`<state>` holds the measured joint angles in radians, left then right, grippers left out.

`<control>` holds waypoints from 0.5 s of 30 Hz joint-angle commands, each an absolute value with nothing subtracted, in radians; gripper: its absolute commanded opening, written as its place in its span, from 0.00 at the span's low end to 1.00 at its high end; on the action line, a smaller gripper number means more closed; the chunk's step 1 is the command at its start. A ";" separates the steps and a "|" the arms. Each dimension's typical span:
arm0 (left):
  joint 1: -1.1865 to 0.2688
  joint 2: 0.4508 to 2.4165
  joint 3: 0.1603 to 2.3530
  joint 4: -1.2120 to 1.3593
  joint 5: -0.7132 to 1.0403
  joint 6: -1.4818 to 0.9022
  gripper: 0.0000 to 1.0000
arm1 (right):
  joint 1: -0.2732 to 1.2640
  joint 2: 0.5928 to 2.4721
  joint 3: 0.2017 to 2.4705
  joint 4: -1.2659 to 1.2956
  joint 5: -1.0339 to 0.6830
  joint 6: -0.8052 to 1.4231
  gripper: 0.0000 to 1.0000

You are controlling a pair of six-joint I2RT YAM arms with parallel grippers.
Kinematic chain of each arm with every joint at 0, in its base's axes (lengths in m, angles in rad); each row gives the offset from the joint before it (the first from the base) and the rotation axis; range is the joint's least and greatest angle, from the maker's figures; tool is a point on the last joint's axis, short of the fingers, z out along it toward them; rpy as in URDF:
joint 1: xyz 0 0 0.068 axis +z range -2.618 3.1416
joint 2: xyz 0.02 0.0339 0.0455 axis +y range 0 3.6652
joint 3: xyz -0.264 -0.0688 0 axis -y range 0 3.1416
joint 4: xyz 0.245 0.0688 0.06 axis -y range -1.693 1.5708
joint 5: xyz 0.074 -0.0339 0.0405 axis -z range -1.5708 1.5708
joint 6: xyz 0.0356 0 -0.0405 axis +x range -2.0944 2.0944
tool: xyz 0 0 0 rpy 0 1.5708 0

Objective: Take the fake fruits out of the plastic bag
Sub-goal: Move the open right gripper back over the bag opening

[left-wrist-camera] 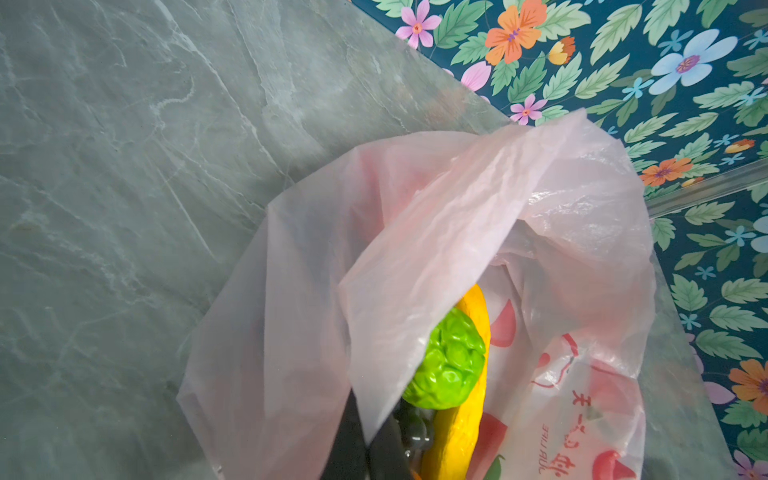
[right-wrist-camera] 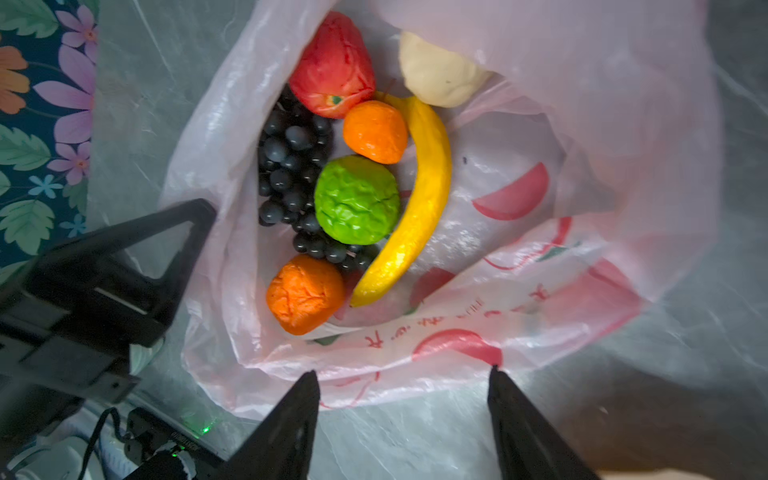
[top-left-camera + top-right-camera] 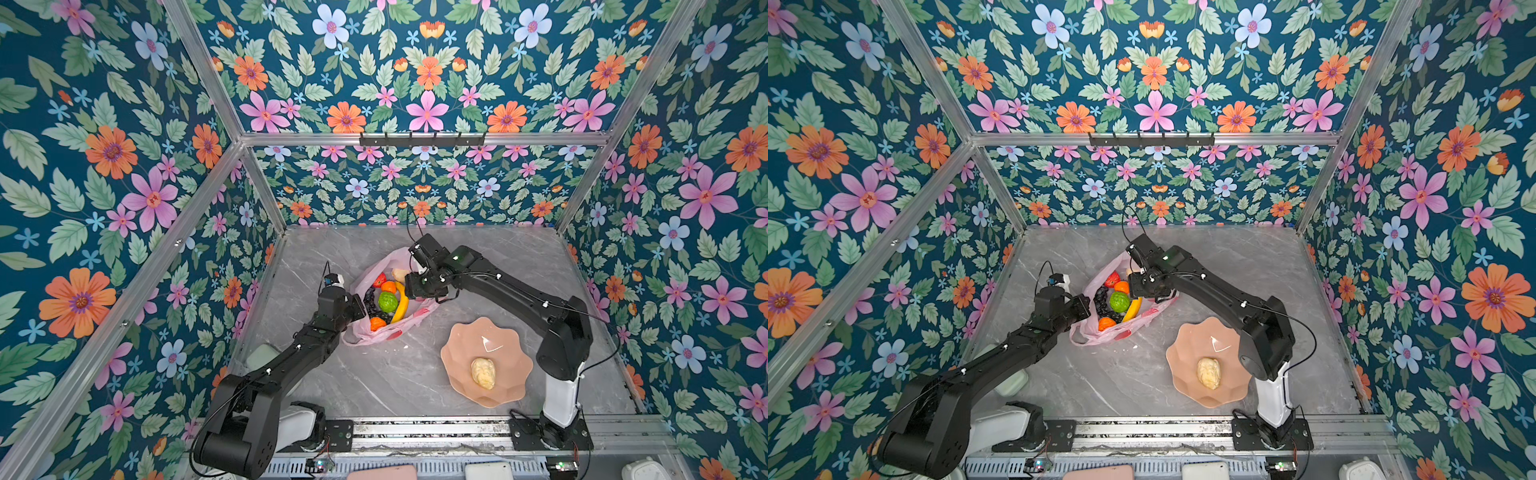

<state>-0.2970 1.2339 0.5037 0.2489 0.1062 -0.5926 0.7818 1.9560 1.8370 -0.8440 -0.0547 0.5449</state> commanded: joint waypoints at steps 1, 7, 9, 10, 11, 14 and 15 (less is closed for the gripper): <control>-0.300 1.244 0.509 0.238 0.106 -0.583 0.00 | 0.789 2.014 1.886 -0.804 -0.080 0.537 0.65; -0.300 1.256 0.499 0.251 0.103 -0.584 0.00 | 0.795 2.119 1.948 -0.768 -0.074 0.556 0.69; -0.301 1.261 0.497 0.256 0.103 -0.586 0.00 | 0.797 2.158 1.977 -0.771 -0.066 0.557 0.69; -0.301 1.262 0.497 0.258 0.104 -0.586 0.00 | 0.798 2.179 1.994 -0.778 -0.066 0.557 0.70; -0.301 1.263 0.496 0.261 0.104 -0.586 0.00 | 0.797 2.200 2.012 -0.783 -0.067 0.558 0.70; -0.301 1.263 0.491 0.265 0.104 -0.586 0.00 | 0.799 2.246 2.048 -0.788 -0.072 0.558 0.70; -0.301 1.261 0.489 0.267 0.104 -0.586 0.00 | 0.799 2.259 2.059 -0.790 -0.071 0.560 0.70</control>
